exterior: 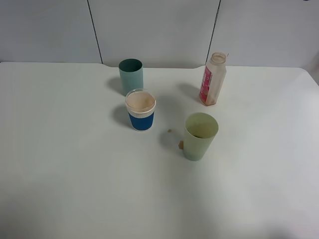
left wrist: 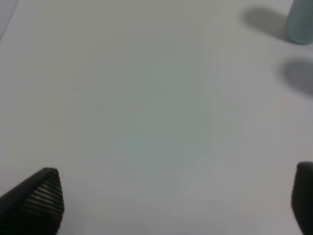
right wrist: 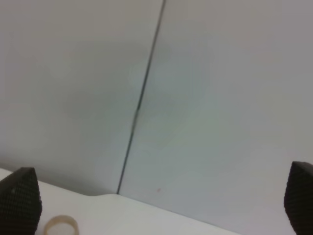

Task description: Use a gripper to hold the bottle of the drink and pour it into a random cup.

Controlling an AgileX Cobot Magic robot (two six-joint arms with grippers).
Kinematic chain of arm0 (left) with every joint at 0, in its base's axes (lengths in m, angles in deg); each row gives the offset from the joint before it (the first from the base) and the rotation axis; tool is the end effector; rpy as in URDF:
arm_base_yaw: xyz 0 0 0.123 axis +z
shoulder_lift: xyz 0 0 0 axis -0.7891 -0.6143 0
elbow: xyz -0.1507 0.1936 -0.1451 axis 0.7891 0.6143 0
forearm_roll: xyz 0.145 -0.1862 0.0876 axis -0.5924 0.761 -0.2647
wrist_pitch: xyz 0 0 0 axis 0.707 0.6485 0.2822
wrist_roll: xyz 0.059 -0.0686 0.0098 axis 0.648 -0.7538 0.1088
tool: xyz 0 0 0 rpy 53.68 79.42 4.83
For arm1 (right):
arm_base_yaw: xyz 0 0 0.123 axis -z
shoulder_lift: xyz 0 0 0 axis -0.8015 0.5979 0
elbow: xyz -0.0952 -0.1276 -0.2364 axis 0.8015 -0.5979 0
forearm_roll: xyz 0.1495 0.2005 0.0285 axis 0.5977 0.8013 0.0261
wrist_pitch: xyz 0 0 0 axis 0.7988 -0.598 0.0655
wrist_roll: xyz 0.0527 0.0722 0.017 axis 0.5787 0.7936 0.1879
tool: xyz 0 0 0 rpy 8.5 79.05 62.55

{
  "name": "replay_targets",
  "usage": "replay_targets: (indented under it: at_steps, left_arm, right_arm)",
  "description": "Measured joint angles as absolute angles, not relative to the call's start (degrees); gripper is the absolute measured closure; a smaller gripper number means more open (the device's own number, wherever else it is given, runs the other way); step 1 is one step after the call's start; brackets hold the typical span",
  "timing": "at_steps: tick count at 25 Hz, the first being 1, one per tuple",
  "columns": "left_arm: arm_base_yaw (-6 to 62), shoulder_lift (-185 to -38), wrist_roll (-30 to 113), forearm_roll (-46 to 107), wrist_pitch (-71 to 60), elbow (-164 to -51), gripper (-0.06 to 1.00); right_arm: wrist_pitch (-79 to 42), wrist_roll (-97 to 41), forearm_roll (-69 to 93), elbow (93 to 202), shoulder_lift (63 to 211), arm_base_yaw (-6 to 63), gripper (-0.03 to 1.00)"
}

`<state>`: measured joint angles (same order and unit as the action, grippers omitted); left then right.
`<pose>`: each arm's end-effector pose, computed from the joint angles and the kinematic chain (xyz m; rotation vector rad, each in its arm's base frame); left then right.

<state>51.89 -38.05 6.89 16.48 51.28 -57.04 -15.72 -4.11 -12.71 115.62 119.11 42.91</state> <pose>-0.0065 0.0008 0.2790 -0.0152 2.0323 -0.0027 0.2094 0.0354 0.3774 -0.3535 1.6760 -0.0873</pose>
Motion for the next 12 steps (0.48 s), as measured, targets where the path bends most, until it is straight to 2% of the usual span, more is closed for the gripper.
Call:
replay_targets:
  at_steps: [12]
  left_arm:
    - [51.89, -38.05, 6.89, 16.48, 51.28, -57.04, 0.02]
  right_arm:
    - [-42.60, -4.11, -12.71, 115.62, 94.10, 43.42, -0.03]
